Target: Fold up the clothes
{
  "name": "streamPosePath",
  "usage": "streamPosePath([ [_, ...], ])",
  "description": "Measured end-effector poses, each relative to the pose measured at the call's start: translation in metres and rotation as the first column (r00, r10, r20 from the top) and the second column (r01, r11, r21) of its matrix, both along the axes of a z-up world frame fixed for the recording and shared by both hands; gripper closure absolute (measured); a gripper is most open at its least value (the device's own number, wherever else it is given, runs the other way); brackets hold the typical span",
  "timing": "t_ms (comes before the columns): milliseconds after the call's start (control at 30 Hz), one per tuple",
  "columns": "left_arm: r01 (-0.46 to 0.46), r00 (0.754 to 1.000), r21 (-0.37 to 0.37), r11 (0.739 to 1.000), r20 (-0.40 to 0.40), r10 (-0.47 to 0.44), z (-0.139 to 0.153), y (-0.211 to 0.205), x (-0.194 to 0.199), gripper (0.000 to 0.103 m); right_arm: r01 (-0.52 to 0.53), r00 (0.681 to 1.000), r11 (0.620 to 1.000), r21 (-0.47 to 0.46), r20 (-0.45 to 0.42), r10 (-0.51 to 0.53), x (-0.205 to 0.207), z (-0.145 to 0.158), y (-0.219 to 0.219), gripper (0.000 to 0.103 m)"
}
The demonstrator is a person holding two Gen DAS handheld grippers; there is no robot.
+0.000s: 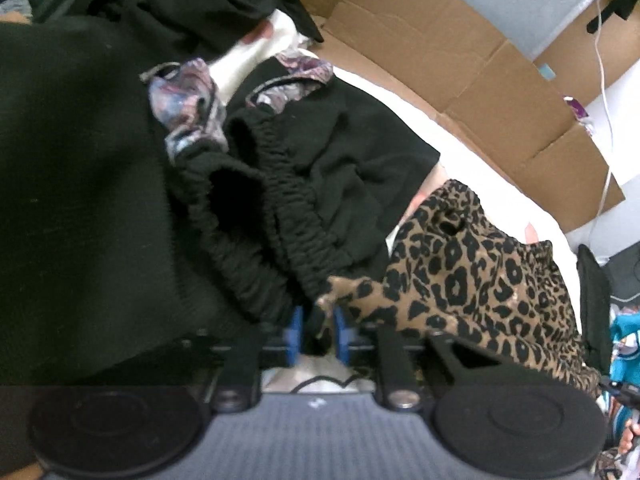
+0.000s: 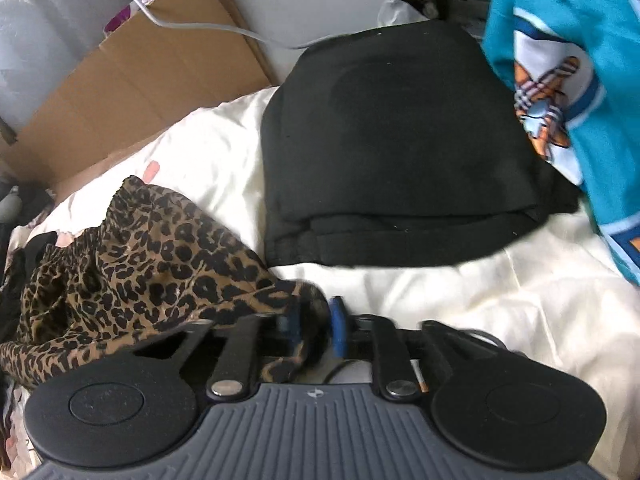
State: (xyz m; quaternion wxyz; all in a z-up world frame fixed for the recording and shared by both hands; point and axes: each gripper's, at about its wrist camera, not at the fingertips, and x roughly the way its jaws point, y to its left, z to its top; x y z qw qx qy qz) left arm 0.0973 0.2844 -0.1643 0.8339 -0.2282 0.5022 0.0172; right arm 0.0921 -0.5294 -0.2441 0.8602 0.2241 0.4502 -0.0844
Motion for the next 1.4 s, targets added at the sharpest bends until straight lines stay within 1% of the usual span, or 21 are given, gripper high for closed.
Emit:
streamPosePath([
  [33,0.001,1.000,0.009,1.000,-0.001,-0.001,0.004,-0.001,-0.004,0.063,0.005,1.000,1.000,0.004,0.011,-0.005,-0.005,0.003,0.000,0.056],
  [67,0.001,1.000,0.014,1.000,0.000,-0.001,0.007,-0.002,-0.009,0.063,0.009,1.000,1.000,0.006,0.018,-0.009,-0.009,0.006,0.001,0.054],
  [167,-0.003,1.000,0.005,1.000,0.005,0.003,0.016,-0.006,-0.023,0.063,0.014,0.999,1.000,-0.010,0.031,-0.013,-0.022,0.017,0.005,0.054],
  [267,-0.009,1.000,-0.016,1.000,0.023,0.009,0.026,-0.013,-0.036,0.063,-0.003,0.998,1.000,0.019,0.062,0.002,-0.033,0.027,0.015,0.054],
  [367,0.021,0.999,-0.065,0.998,0.027,-0.019,0.029,-0.026,-0.043,0.063,-0.065,0.994,0.997,0.043,0.087,0.061,-0.040,0.035,0.036,0.054],
  [500,0.101,0.995,-0.104,0.989,0.017,-0.100,0.026,-0.053,-0.045,0.063,-0.170,0.981,0.983,0.076,0.108,0.161,-0.044,0.042,0.069,0.054],
  [667,0.176,0.984,-0.133,0.975,-0.003,-0.178,0.016,-0.081,-0.044,0.063,-0.278,0.957,0.948,0.153,0.131,0.259,-0.039,0.050,0.102,0.055],
  [767,0.201,0.979,-0.136,0.970,-0.017,-0.205,0.009,-0.094,-0.044,0.062,-0.334,0.939,0.927,0.169,0.143,0.313,-0.035,0.053,0.119,0.055],
  [900,0.234,0.969,-0.130,0.963,-0.051,-0.242,-0.005,-0.112,-0.043,0.060,-0.400,0.915,0.895,0.195,0.140,0.378,-0.030,0.049,0.146,0.055],
  [1000,0.260,0.958,-0.155,0.953,-0.082,-0.274,-0.019,-0.129,-0.043,0.059,-0.460,0.888,0.859,0.223,0.126,0.443,-0.029,0.040,0.172,0.055],
  [1100,0.287,0.946,-0.150,0.946,-0.112,-0.304,-0.032,-0.146,-0.041,0.056,-0.516,0.855,0.817,0.255,0.098,0.509,-0.027,0.025,0.200,0.055],
  [1167,0.284,0.946,-0.137,0.949,-0.123,-0.301,-0.040,-0.154,-0.039,0.054,-0.547,0.834,0.797,0.254,0.083,0.546,-0.026,0.016,0.216,0.055],
  [1267,0.274,0.946,-0.137,0.952,-0.141,-0.293,-0.051,-0.165,-0.034,0.053,-0.567,0.820,0.793,0.223,0.063,0.568,-0.019,0.005,0.236,0.055],
  [1333,0.288,0.941,-0.142,0.947,-0.138,-0.308,-0.055,-0.173,-0.028,0.053,-0.573,0.816,0.796,0.194,0.048,0.576,-0.011,-0.002,0.248,0.055],
  [1400,0.314,0.935,-0.137,0.939,-0.125,-0.331,-0.057,-0.181,-0.025,0.048,-0.587,0.807,0.795,0.151,0.034,0.589,-0.002,-0.008,0.261,0.055],
])
